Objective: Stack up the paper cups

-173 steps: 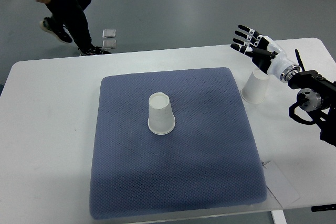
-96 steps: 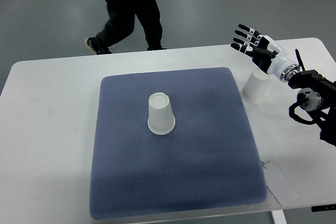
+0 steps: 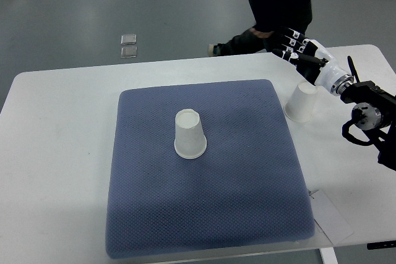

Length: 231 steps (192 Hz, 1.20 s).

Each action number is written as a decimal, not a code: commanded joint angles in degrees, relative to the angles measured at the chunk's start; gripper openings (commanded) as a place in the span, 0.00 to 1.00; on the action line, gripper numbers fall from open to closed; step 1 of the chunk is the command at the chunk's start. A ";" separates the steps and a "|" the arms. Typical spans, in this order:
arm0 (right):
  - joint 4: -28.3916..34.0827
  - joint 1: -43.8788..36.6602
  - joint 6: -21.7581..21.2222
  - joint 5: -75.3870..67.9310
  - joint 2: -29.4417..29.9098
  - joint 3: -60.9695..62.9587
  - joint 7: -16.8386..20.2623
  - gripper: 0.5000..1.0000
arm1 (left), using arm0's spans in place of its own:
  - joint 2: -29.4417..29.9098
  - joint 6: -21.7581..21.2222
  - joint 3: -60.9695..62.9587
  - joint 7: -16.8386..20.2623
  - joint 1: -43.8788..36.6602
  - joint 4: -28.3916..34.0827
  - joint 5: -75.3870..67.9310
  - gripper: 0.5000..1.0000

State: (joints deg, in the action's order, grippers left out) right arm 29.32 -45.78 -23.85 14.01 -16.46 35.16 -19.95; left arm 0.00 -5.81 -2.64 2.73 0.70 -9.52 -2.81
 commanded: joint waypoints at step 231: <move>4.78 -1.24 -0.14 8.23 -15.01 -6.86 -4.66 0.82 | 0.00 0.00 0.00 -0.01 0.00 -0.06 0.00 1.00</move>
State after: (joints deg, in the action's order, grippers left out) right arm 33.69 -46.98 -24.18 18.39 -29.40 30.70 -21.85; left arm 0.00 -5.80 -2.64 2.72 0.70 -9.58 -2.81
